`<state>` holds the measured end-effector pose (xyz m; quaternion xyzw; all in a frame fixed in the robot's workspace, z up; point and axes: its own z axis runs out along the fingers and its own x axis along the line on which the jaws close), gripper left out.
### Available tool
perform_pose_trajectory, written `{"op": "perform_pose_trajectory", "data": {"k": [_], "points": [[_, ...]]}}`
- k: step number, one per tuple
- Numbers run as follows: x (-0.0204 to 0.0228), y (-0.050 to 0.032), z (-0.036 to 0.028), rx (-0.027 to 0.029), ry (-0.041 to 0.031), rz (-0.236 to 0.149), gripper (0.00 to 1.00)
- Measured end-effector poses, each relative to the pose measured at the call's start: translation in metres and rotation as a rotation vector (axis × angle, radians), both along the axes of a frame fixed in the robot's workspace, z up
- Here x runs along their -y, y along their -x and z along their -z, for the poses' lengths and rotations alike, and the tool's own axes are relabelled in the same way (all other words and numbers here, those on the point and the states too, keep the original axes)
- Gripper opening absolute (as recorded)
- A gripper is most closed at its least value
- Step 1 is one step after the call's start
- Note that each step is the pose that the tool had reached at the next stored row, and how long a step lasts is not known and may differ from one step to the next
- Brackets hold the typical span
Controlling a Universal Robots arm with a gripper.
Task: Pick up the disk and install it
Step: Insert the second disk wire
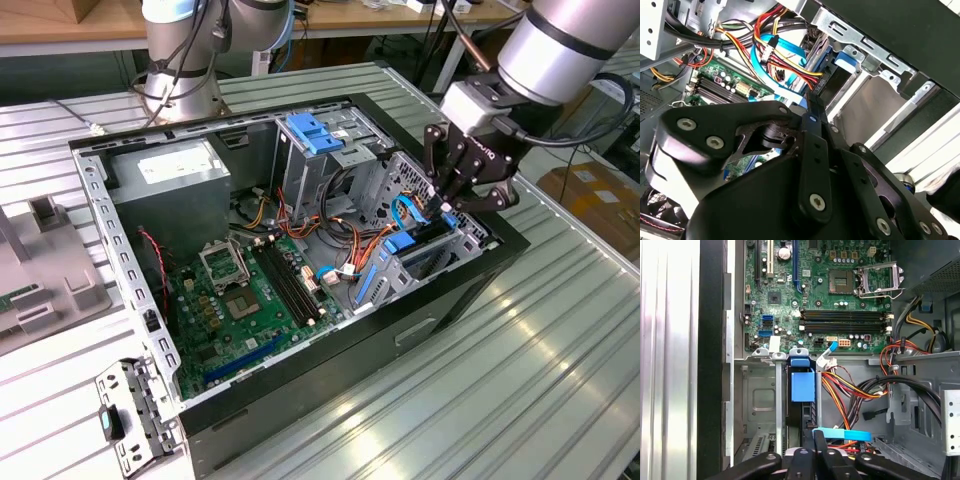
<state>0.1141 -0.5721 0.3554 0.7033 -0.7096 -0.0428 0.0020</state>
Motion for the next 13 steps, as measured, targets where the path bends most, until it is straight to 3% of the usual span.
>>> {"op": "perform_pose_trajectory", "data": {"k": [4,13], "points": [[0.0,0.0,0.0033,-0.0003,-0.0093,0.0,0.11],[0.001,0.0,0.0089,-0.0015,-0.0163,0.0,0.11]]}}
